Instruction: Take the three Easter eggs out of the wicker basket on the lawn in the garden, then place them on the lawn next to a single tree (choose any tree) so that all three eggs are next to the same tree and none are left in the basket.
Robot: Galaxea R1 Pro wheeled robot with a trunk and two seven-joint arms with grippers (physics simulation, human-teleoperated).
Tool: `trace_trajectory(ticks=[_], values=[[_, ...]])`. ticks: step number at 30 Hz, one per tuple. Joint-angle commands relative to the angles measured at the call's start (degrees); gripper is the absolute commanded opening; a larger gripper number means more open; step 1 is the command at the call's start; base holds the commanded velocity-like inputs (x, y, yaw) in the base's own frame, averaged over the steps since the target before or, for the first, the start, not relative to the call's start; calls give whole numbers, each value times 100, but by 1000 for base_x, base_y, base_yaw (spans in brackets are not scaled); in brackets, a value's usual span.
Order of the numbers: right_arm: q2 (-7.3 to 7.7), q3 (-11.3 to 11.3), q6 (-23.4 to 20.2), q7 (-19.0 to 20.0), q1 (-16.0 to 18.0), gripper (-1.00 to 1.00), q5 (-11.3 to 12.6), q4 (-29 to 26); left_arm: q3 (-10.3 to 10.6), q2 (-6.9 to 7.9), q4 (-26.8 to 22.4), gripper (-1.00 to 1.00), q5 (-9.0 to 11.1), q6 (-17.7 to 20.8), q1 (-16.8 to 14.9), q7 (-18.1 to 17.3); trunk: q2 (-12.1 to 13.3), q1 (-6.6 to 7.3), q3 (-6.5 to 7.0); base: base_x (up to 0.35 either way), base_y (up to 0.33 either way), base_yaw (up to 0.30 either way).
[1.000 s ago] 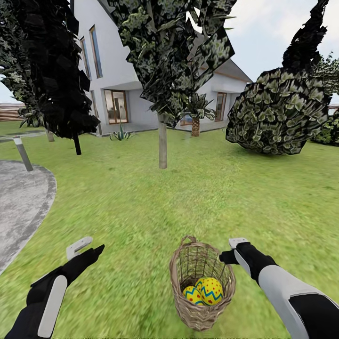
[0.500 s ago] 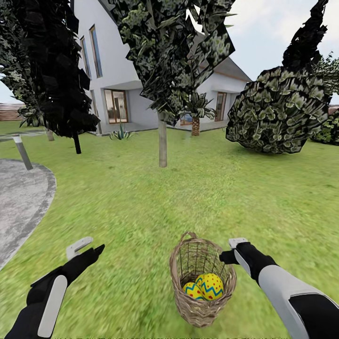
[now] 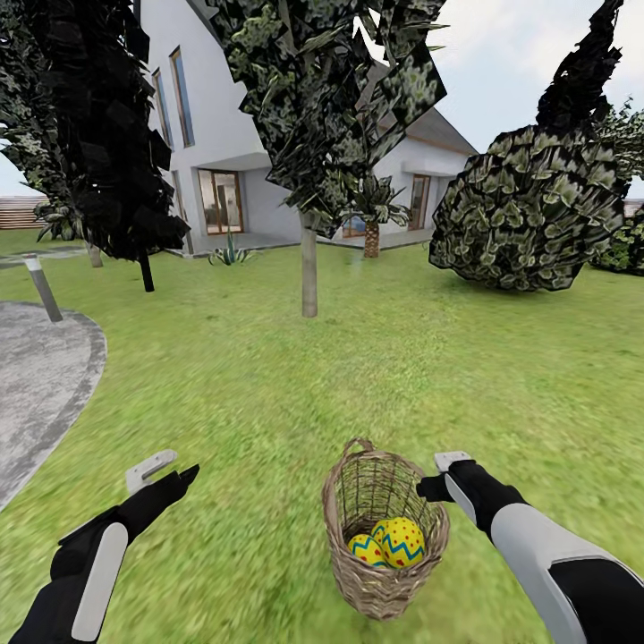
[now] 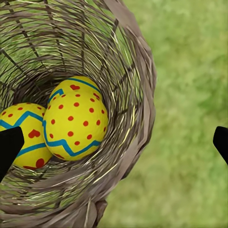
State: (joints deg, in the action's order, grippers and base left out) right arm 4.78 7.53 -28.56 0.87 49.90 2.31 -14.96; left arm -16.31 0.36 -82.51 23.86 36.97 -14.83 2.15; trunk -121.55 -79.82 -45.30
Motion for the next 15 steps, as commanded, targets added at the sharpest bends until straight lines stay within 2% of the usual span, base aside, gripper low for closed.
trace_trajectory(ticks=[1,3,7,12,15], values=[[6,47,-34,7,2,100,21,-13,-4,0,1,100,54,30,-3,23,-3,1,-6,0,0,0],[27,53,-14,-27,2,100,-9,-47,-13,-34,-8,100,56,64,-6,24,-3,1,-6,0,0,0],[-24,58,-10,-45,2,100,-11,-58,-13,-77,-10,100,57,52,-5,30,-3,1,-6,0,0,0],[84,72,-10,-36,2,100,-11,-52,-13,-67,-11,100,65,48,-4,31,-3,1,-6,0,0,0],[108,72,-9,-34,2,100,-11,-51,-13,-63,-11,100,66,47,-3,31,-123,-65,-60,0,0,0]])
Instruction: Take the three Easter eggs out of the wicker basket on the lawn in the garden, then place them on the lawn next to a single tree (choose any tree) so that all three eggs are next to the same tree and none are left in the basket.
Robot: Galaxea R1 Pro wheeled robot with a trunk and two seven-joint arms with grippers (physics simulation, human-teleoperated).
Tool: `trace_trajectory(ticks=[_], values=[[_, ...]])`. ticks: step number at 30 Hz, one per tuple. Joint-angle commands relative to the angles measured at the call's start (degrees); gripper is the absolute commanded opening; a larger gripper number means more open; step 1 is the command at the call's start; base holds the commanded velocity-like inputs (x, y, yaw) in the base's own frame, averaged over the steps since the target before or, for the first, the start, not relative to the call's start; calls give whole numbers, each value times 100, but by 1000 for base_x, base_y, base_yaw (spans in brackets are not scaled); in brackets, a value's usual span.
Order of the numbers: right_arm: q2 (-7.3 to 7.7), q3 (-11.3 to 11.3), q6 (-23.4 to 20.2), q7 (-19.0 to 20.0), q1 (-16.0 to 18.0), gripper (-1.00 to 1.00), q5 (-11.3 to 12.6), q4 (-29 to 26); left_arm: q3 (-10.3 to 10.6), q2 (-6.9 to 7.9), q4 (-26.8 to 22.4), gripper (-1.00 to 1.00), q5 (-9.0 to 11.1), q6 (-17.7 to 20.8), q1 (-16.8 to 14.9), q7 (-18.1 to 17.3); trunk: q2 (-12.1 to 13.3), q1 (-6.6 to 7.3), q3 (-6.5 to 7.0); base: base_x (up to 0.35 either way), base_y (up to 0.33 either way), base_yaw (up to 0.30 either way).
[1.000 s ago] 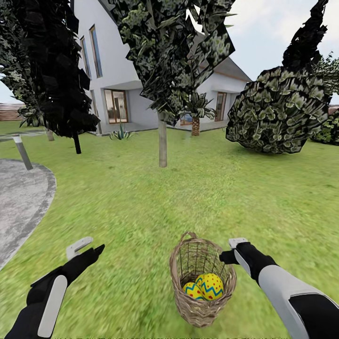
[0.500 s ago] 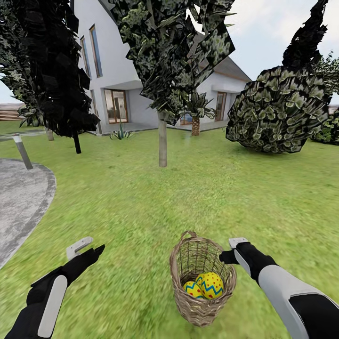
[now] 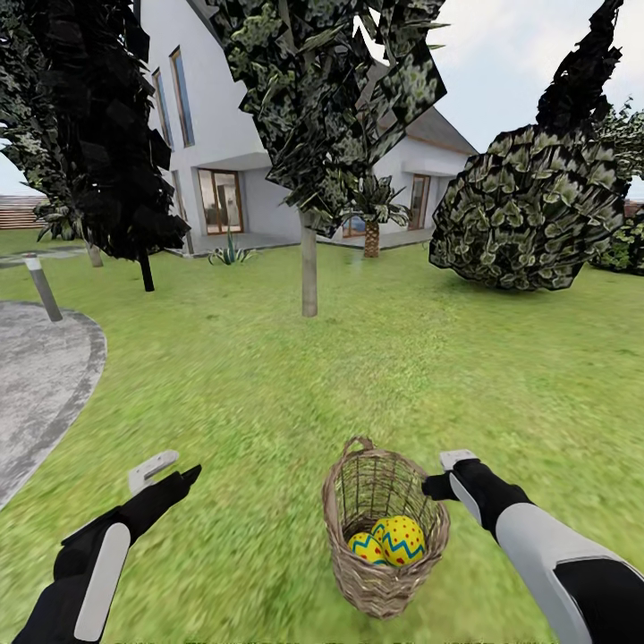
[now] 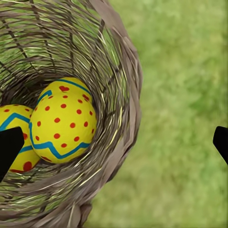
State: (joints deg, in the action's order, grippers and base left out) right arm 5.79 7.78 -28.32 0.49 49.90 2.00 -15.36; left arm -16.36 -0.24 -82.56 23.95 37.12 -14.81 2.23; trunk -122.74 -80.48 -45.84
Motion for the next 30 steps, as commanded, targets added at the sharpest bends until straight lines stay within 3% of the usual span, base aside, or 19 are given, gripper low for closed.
trace_trajectory(ticks=[1,30], values=[[7,47,-33,5,2,100,20,-11,-8,-2,-6,100,57,32,-4,23,-44,-22,-24,0,0,0],[9,46,-34,4,2,100,20,-11,-8,7,-18,100,57,32,-6,23,-1207,-659,-545,0,0,0]])
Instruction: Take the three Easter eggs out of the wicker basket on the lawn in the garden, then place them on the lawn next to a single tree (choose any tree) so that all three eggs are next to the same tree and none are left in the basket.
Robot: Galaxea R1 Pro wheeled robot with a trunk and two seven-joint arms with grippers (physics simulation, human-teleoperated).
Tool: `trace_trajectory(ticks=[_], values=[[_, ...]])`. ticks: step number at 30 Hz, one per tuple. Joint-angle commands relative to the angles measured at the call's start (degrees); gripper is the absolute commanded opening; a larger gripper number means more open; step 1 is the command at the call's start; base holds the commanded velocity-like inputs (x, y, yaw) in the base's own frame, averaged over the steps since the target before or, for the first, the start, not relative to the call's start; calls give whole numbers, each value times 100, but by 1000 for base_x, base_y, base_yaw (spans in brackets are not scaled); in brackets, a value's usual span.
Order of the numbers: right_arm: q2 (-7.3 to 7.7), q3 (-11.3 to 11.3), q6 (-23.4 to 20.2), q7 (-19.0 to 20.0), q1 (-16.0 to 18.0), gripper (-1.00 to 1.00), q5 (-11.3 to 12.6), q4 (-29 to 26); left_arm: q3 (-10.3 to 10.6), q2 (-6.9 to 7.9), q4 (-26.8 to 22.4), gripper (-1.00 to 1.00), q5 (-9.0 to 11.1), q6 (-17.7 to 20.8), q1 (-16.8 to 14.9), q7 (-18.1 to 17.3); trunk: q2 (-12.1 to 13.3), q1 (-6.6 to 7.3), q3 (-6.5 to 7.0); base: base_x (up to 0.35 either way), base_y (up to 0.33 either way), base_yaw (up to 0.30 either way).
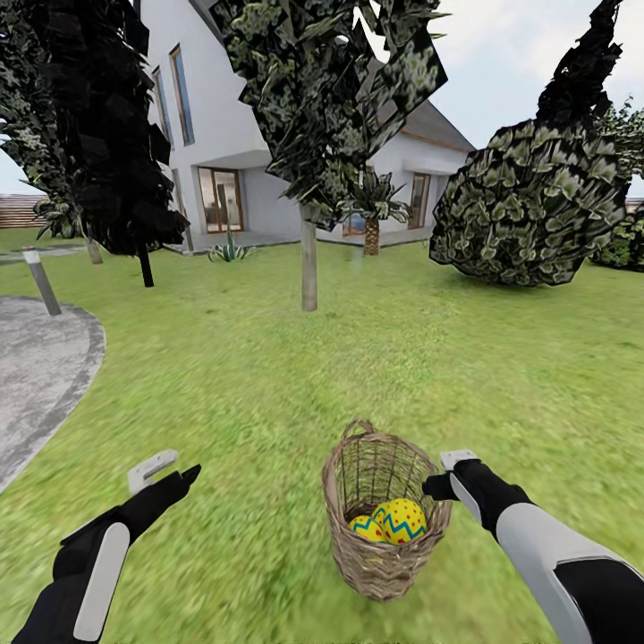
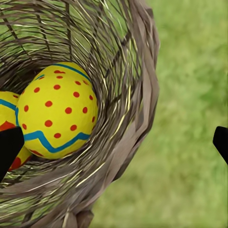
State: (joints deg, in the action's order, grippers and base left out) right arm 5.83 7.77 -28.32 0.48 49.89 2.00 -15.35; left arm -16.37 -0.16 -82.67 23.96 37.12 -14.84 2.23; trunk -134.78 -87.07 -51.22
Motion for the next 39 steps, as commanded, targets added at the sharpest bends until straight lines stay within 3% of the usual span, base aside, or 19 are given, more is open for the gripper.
trace_trajectory(ticks=[1,21,30,39], values=[[6,47,-33,5,1,100,19,-11,-6,-2,-7,100,56,32,-3,23,-44,-21,-24,0,0,0],[22,33,-33,-4,1,100,19,-12,-6,-2,-12,100,56,32,-3,23,-846,-461,-383,0,0,0],[23,31,-33,-4,1,100,19,-12,-6,-2,-12,100,56,32,-3,23,-858,-484,-583,0,0,0],[23,31,-33,-4,3,100,19,-12,-6,-2,12,100,39,41,-6,23,-858,-484,-583,34,0,0]])
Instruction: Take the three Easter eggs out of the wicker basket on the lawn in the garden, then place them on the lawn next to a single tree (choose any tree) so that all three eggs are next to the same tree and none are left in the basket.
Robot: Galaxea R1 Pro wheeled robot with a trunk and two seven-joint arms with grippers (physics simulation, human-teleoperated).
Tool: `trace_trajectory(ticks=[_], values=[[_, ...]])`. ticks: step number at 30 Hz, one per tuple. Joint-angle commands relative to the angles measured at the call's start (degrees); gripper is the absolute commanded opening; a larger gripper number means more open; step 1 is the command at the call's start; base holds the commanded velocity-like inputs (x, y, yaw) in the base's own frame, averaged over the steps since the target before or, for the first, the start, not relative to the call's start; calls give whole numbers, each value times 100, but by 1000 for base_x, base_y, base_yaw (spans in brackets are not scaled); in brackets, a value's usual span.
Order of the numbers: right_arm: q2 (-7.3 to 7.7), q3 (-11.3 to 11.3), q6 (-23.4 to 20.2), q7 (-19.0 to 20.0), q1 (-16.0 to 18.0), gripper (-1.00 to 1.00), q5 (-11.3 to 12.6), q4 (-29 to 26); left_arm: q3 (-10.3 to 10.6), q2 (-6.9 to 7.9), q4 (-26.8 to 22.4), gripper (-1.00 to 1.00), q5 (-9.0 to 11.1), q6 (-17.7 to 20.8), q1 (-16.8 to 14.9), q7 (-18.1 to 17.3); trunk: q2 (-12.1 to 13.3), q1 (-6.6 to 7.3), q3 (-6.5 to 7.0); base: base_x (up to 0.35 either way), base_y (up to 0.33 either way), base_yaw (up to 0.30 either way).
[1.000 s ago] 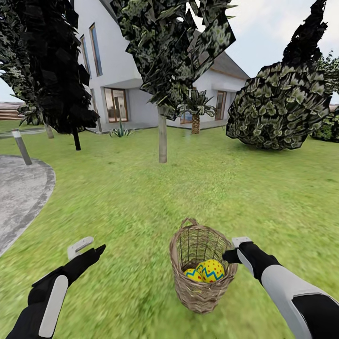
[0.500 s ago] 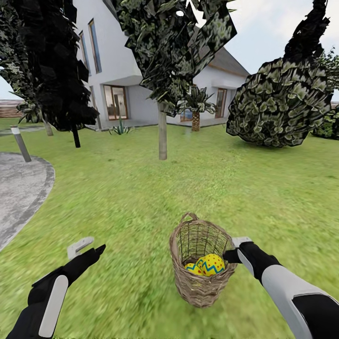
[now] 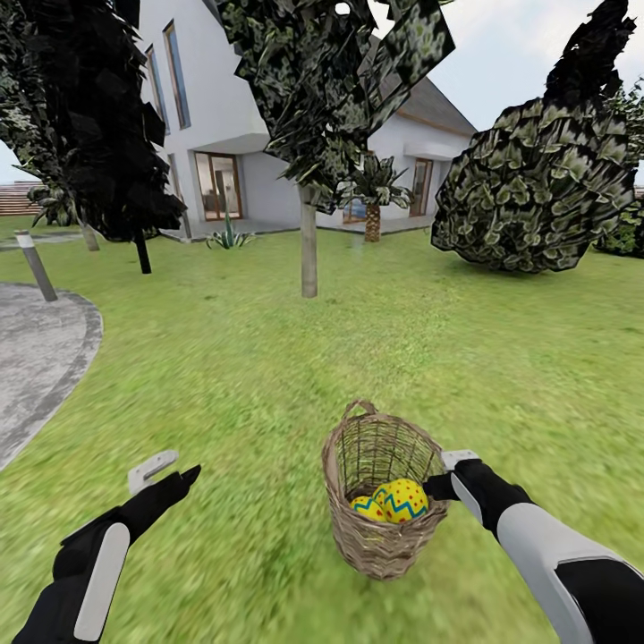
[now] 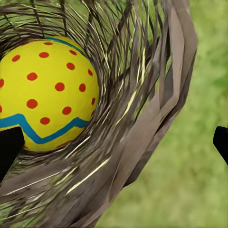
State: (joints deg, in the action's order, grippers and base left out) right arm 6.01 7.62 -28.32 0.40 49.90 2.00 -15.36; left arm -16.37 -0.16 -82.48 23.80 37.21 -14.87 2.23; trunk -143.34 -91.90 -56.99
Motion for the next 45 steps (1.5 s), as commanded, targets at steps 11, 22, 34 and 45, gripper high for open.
trace_trajectory(ticks=[11,22,34,45], values=[[31,47,-34,4,0,100,20,-11,-12,7,6,100,55,40,1,24,-2,-1,-6,105,0,0],[287,28,-34,48,0,100,41,-11,-116,7,4,100,75,49,-1,23,-2,-1,-6,1,0,0],[313,29,-34,57,-3,100,46,-11,-129,1,-13,100,90,50,-3,23,-8,-11,-94,0,0,0],[295,39,-34,61,-2,100,55,-18,-129,-2,-13,100,90,50,0,23,-8,-11,-94,0,0,0]])
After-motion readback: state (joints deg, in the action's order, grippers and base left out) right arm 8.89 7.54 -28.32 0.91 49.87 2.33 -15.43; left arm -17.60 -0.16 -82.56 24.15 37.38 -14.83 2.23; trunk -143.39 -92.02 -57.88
